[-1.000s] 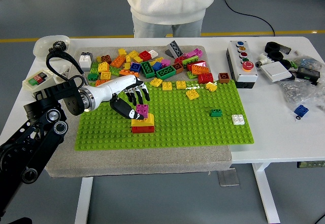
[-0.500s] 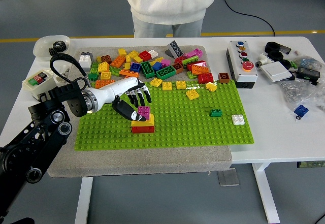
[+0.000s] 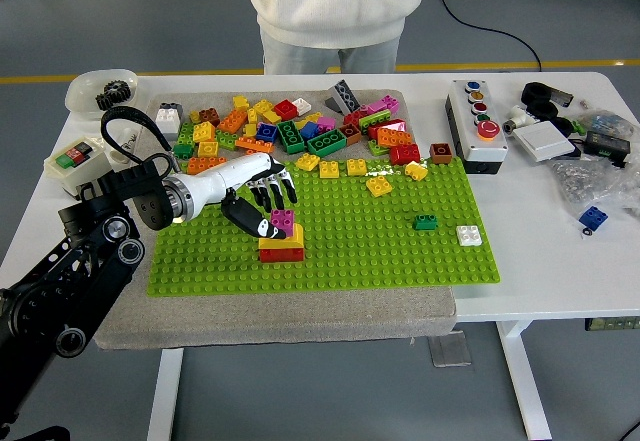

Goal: Pick up the brick,pile it on top of brick,press brick,pick up the brick,pile it on top of brick,press brick

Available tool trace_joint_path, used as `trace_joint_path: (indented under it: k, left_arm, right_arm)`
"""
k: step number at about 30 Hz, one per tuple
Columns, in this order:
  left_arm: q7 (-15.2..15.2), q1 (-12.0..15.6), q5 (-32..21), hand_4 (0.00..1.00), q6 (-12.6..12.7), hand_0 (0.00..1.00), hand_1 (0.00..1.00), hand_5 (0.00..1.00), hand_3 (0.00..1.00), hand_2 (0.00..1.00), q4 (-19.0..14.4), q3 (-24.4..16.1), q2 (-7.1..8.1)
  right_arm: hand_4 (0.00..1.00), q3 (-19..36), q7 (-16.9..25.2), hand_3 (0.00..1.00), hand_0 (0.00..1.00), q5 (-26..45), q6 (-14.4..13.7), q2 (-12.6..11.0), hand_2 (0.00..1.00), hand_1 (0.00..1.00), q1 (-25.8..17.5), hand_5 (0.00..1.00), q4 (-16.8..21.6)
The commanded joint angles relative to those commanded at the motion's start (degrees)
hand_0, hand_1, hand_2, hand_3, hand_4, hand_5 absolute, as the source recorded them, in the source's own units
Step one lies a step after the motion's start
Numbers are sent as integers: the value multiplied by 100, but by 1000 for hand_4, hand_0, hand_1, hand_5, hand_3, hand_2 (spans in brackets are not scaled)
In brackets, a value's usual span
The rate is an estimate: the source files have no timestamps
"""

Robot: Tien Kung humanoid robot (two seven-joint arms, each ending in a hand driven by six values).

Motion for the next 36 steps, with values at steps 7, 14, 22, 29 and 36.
trace_joint_path:
  k: [7,14,22,29,36]
  left_arm:
    - [-2,-4,-4,890,-6,471,424,2,511,437,17,3,-3]
    - [-14,10,-19,897,15,468,416,2,506,431,46,22,-5]
    - [-35,15,-32,900,39,467,413,2,503,429,77,30,-4]
    - [-44,10,-49,906,60,464,409,2,500,426,86,32,0]
    - [-61,11,-61,915,51,461,405,2,502,423,91,34,2]
  right_arm:
    - [802,10,-3,590,740,0,-1,-4,713,645,2,372,0]
    - [802,-9,-3,591,740,13,4,2,713,645,-2,372,0]
    - [802,-24,4,590,740,13,3,3,713,645,-4,371,0]
    - [803,-22,1,591,740,13,4,3,714,645,-10,372,0]
    - [802,-39,5,591,739,22,8,11,714,646,-5,373,0]
